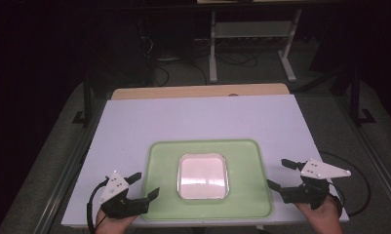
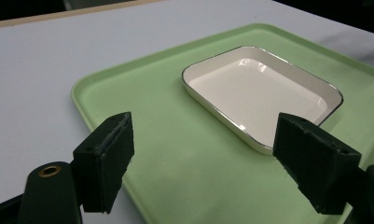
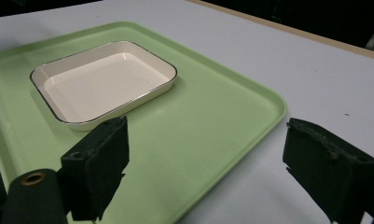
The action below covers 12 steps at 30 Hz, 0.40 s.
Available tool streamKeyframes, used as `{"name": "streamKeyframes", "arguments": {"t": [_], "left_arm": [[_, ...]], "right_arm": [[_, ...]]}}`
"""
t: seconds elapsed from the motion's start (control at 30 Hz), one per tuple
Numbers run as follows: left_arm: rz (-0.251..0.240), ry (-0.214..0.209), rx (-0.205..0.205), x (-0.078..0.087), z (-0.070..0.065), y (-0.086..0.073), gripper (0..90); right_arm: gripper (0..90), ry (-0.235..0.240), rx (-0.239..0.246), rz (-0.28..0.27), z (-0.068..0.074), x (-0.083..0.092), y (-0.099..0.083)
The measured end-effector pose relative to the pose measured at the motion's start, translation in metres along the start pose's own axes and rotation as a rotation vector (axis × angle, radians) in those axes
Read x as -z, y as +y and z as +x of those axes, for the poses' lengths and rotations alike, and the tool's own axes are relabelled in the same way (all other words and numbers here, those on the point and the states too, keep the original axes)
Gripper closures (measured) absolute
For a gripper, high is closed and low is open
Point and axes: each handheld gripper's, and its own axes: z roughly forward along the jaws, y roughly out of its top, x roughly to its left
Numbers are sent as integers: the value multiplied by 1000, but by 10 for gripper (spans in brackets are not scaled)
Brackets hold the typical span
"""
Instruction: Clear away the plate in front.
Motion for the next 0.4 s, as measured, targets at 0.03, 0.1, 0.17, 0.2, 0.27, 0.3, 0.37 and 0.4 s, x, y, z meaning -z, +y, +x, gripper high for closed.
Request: {"name": "streamKeyframes", "arguments": {"t": [0.03, 0.1, 0.17, 0.2, 0.27, 0.3, 0.37, 0.4], "left_arm": [[1, 2, -3, 1, -1, -1, 198], [-2, 6, -14, 1, -1, -1, 199], [-10, 5, -12, 1, -1, -1, 199], [-11, 7, -10, 1, -1, -1, 199], [-16, 5, 0, 1, -1, -1, 199], [-20, 1, 5, 1, -1, -1, 199], [-23, 1, 4, 1, 0, -1, 199], [-24, 1, 3, 1, 0, -1, 199]], "right_arm": [[136, 1, 2, 2, 0, 0, 0], [136, 7, 0, 7, 1, -2, -1], [136, 11, 5, 11, 1, -2, -1], [137, 13, 7, 12, 1, -3, -1], [136, 16, 5, 13, 1, -4, -1], [137, 18, 4, 15, 1, -4, -1], [136, 20, 10, 18, 1, -5, -1], [136, 20, 11, 18, 1, -5, -1]]}}
